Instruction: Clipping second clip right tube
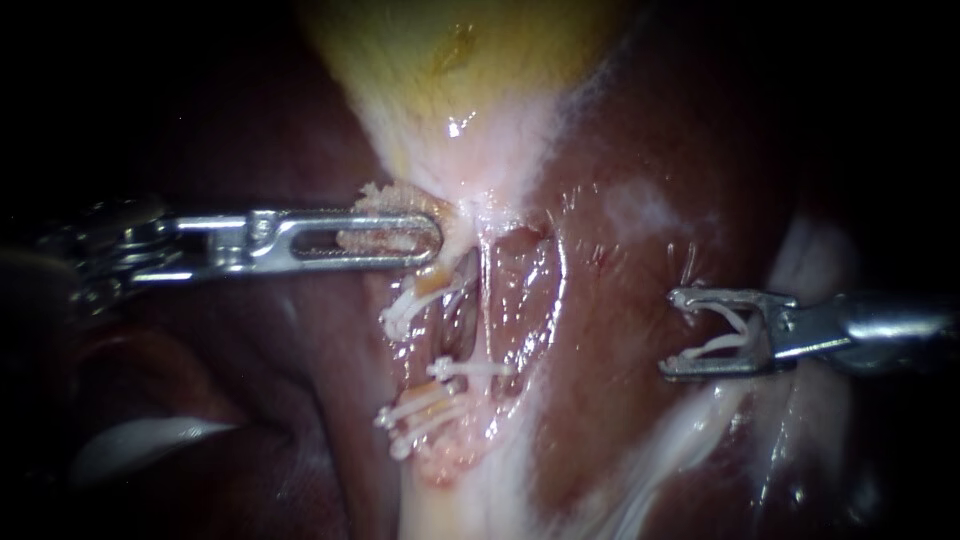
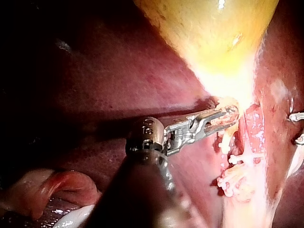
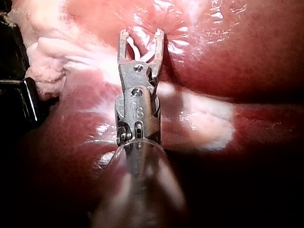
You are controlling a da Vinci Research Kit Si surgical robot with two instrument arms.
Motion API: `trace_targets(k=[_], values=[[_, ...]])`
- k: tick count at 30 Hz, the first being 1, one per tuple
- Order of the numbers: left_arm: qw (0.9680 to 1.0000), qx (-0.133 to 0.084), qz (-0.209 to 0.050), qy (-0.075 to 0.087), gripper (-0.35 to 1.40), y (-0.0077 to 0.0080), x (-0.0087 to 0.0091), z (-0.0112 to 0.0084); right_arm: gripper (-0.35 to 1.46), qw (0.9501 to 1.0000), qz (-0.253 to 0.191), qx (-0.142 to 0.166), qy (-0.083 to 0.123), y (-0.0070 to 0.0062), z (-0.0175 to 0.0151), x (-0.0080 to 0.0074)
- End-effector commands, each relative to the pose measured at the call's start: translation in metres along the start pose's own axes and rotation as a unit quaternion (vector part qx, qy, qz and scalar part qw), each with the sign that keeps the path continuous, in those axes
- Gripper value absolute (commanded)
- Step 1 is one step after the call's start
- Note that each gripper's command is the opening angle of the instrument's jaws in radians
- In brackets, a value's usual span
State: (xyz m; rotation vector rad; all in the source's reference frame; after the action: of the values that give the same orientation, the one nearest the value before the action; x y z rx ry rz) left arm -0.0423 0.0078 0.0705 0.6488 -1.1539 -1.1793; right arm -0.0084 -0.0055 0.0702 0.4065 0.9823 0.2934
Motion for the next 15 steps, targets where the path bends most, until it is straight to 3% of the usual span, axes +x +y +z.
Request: trace_targets(k=[1, 6, 10, 15], values=[[1.0, 0.0, 0.0, 0.0, -0.35, 0.0, 0.0, 0.0, 0.41, 1.0, 0.0, 0.0, 0.0, 0.0, 0.0, 0.0], [1.0, 0.003, -0.002, 0.003, -0.35, 0.0, -0.0007, -0.0008, 0.41, 1.0, 0.0, 0.0, 0.0, 0.0, -0.0001, 0.0], [1.0, -0.002, -0.007, 0.002, -0.35, -0.0002, -0.0028, -0.0028, 0.41, 1.0, 0.0, 0.0, 0.0, 0.0, -0.0001, 0.0], [0.9998, -0.003, -0.012, -0.012, -0.35, -0.0008, -0.0054, -0.0054, 0.41, 1.0, 0.0, 0.0, 0.0, 0.0, -0.0002, 0.0]])
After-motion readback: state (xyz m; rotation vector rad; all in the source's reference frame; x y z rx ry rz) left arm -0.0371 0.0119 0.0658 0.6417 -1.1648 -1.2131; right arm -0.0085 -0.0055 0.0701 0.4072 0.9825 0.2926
